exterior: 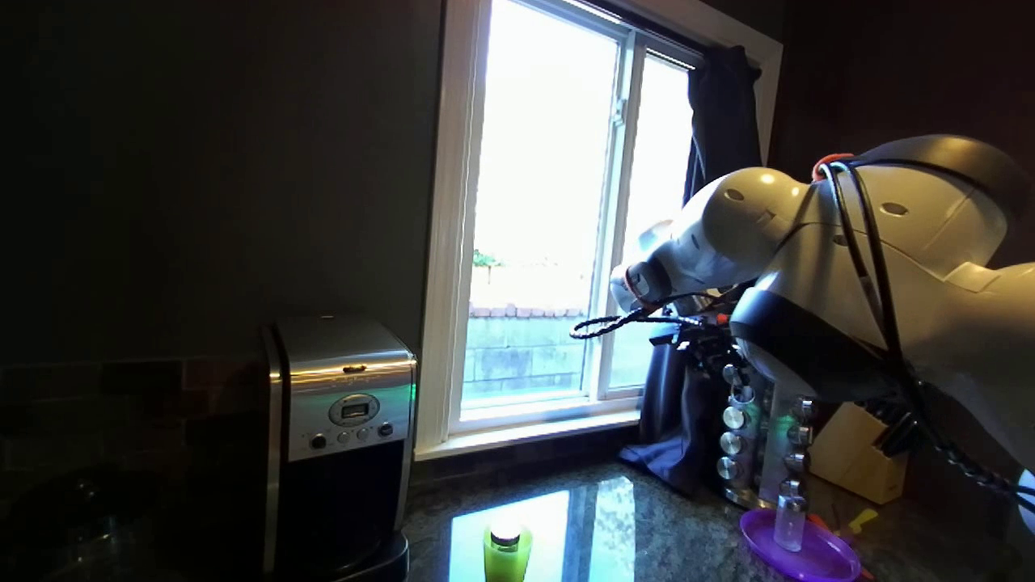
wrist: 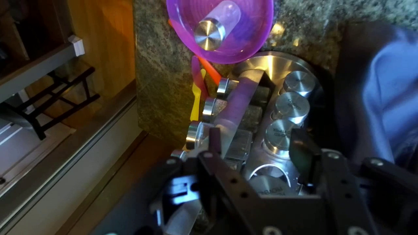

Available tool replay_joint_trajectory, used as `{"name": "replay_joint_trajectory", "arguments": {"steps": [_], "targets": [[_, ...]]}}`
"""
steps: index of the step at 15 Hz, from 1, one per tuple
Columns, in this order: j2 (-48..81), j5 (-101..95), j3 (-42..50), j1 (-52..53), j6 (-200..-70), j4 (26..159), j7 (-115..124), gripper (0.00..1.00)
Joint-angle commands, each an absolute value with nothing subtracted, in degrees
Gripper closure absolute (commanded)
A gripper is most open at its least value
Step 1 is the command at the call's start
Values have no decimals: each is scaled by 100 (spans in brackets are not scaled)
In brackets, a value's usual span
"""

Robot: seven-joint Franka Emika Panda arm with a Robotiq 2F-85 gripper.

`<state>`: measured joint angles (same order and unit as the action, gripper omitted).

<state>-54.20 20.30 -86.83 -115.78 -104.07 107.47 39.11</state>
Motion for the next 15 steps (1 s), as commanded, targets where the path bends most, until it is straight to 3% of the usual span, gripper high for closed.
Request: {"name": "replay_joint_trajectory", "arguments": {"steps": [1, 3, 4, 6, 8, 9, 15], "targets": [[-4999, 2494, -8557, -11251, -10738, 11192, 4256, 73], [-4940, 2719, -8554, -11238, -10885, 11268, 4616, 89], [-5026, 2301, -8626, -11334, -10711, 11066, 4415, 71], [-4931, 2389, -8627, -11322, -10785, 11134, 4588, 87], [-4888, 2401, -8627, -11319, -10792, 11146, 4639, 89], [-4957, 2556, -8669, -11363, -11039, 11160, 4820, 97], [-4918, 2552, -8725, -11540, -11609, 11123, 5449, 100]]}}
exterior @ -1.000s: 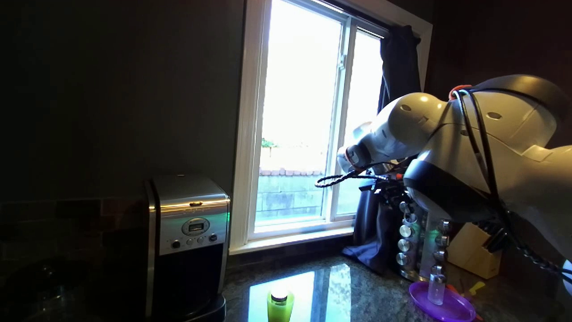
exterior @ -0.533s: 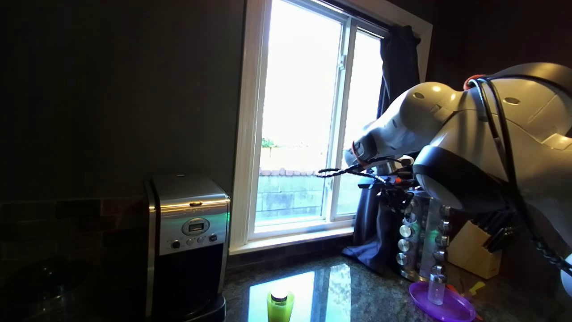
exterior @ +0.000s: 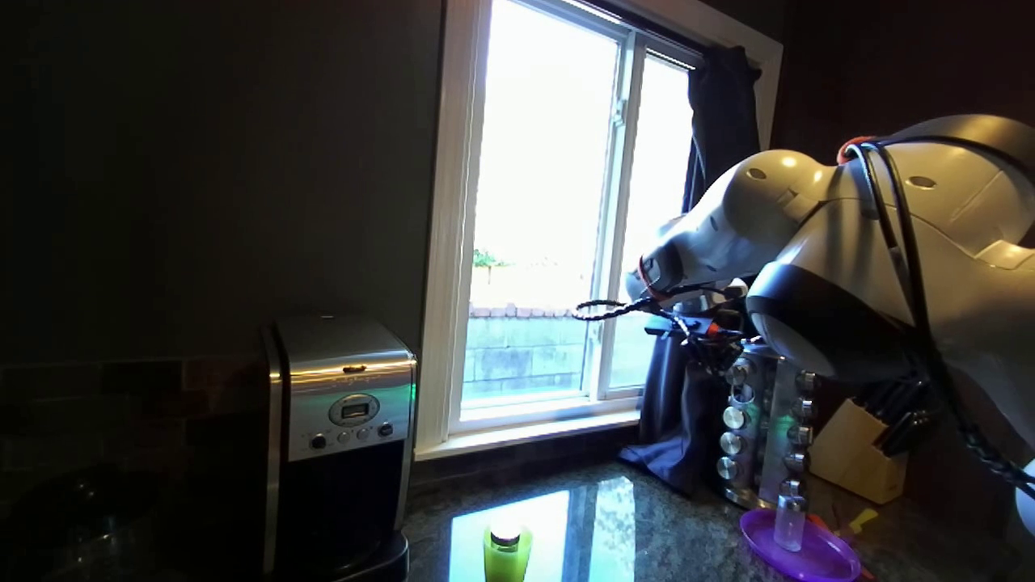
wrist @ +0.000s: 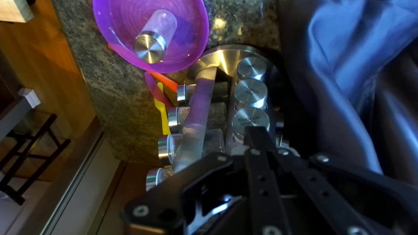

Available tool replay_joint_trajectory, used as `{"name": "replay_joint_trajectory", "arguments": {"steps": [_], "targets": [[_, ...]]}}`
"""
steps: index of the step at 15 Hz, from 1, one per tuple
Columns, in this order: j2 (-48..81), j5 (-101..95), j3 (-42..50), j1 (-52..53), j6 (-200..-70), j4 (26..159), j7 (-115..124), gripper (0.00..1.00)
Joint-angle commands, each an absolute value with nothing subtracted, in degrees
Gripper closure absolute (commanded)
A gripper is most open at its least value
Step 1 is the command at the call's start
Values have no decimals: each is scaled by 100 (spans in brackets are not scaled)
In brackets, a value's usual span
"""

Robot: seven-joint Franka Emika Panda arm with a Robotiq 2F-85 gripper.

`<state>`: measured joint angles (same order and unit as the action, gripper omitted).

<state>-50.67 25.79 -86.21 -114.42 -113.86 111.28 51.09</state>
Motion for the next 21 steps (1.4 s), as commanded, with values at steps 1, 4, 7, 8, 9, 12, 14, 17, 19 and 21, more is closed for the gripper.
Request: {"name": "replay_joint_trajectory", "arguments": {"steps": [1, 4, 7, 8, 9, 12, 14, 17, 19, 21], "targets": [[-4942, 2516, -8717, -11563, -11614, 11127, 5563, 100], [-4923, 2444, -8701, -11627, -11558, 11104, 5789, 100], [-4888, 2474, -8719, -11676, -11752, 11102, 5873, 100], [-4875, 2492, -8717, -11677, -11856, 11111, 5896, 100], [-4864, 2477, -8715, -11680, -11897, 11108, 5916, 100], [-4852, 2446, -8719, -11693, -12037, 11098, 5962, 100], [-4837, 2420, -8711, -11695, -12040, 11087, 6004, 100], [-4816, 2387, -8688, -11693, -12009, 11072, 6059, 100], [-4812, 2371, -8684, -11718, -12000, 11051, 6094, 100], [-4797, 2370, -8695, -11771, -12028, 11018, 6129, 100]]}}
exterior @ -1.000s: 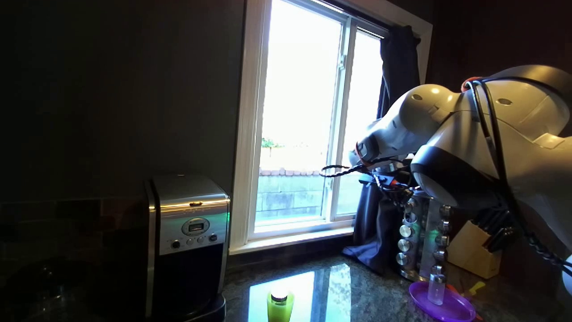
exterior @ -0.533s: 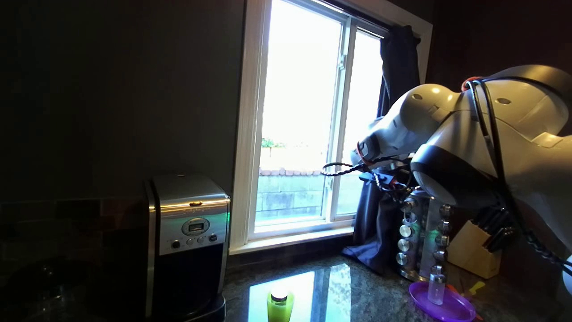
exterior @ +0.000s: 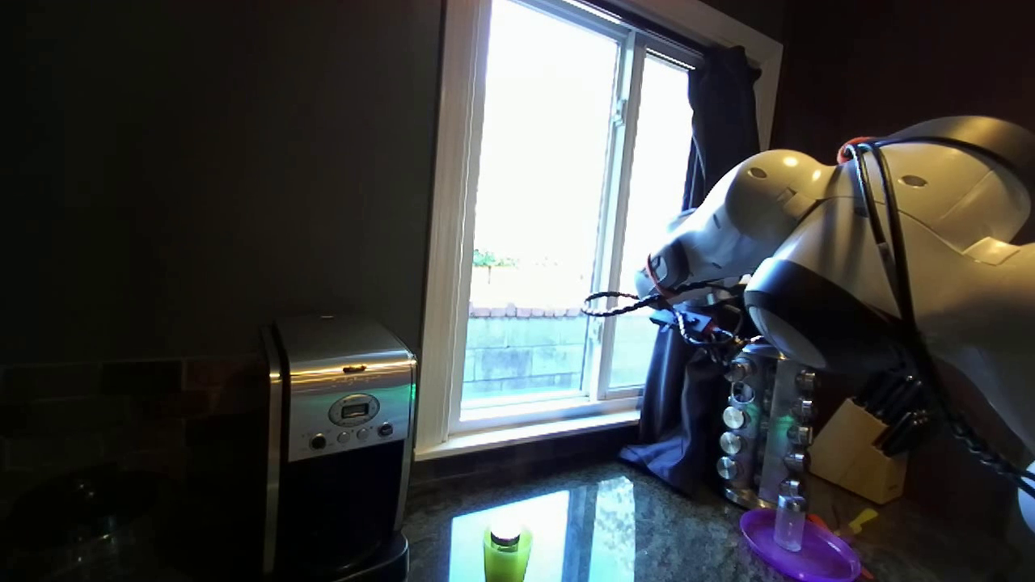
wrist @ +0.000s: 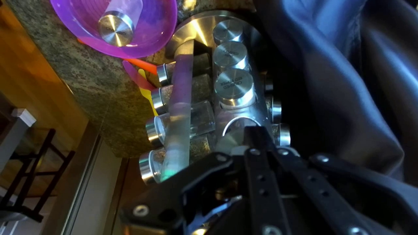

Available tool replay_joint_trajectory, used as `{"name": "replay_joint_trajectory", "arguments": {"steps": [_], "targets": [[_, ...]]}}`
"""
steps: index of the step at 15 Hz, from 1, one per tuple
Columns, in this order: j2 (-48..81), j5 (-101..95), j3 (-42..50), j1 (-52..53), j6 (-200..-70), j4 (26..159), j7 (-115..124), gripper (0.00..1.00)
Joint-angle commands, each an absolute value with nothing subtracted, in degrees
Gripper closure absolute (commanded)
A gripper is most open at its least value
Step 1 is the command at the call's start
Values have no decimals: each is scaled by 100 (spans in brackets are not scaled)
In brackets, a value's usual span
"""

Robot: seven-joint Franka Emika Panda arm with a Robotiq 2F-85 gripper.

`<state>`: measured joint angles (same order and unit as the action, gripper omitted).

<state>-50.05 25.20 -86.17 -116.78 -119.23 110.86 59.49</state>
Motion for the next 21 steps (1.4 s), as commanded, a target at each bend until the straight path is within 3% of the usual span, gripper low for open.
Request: {"name": "replay_joint_trajectory", "arguments": {"steps": [1, 21], "targets": [[-4790, 2367, -8699, -11807, -12028, 10993, 6139, 100], [-4785, 2469, -9309, -13001, -11842, 10150, 6247, 100]]}}
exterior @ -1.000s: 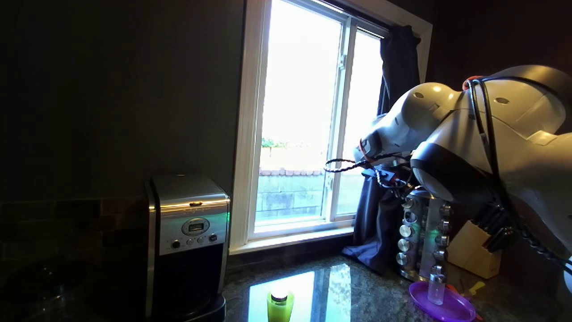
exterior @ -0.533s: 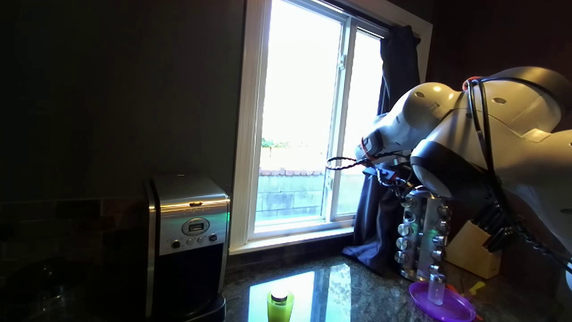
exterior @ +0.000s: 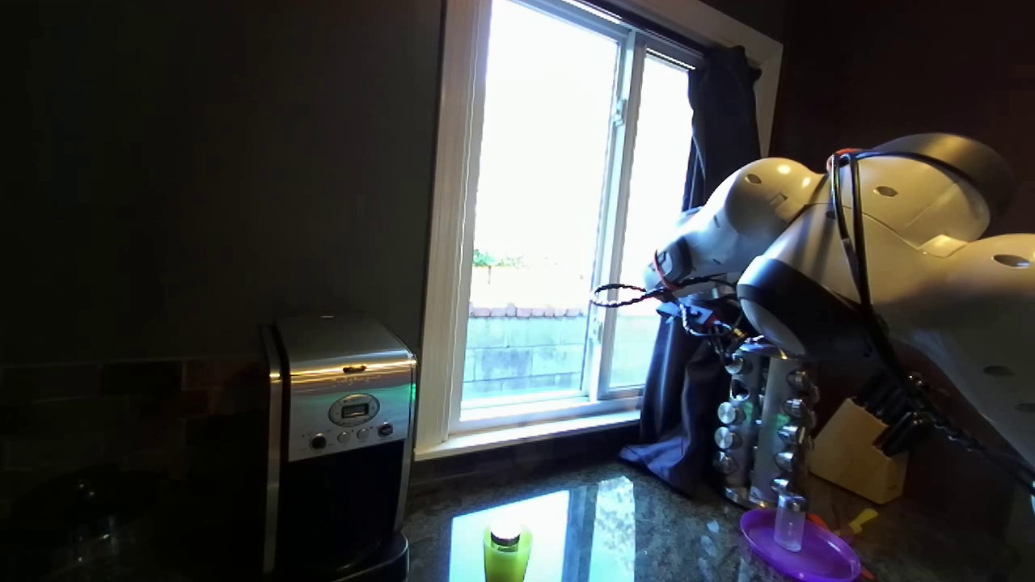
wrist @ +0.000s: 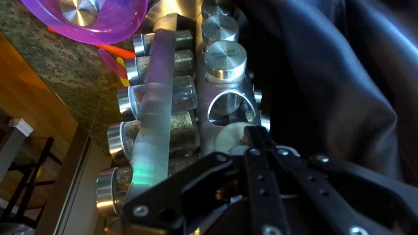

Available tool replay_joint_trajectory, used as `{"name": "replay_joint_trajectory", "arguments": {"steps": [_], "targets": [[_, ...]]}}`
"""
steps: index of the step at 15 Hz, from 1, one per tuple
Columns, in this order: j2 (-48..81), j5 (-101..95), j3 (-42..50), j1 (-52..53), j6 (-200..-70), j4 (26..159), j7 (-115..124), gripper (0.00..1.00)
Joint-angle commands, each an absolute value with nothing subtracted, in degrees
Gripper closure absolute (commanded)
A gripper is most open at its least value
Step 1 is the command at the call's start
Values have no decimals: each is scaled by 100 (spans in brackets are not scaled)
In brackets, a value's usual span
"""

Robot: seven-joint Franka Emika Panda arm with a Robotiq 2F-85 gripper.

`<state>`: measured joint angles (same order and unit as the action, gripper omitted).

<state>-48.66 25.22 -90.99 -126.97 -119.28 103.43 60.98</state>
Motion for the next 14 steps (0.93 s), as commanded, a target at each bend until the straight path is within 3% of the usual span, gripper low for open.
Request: {"name": "replay_joint_trajectory", "arguments": {"steps": [1, 14], "targets": [[-4796, 2476, -9345, -13066, -11827, 10104, 6265, 100], [-4702, 2603, -9368, -13149, -11836, 9975, 6373, 100]]}}
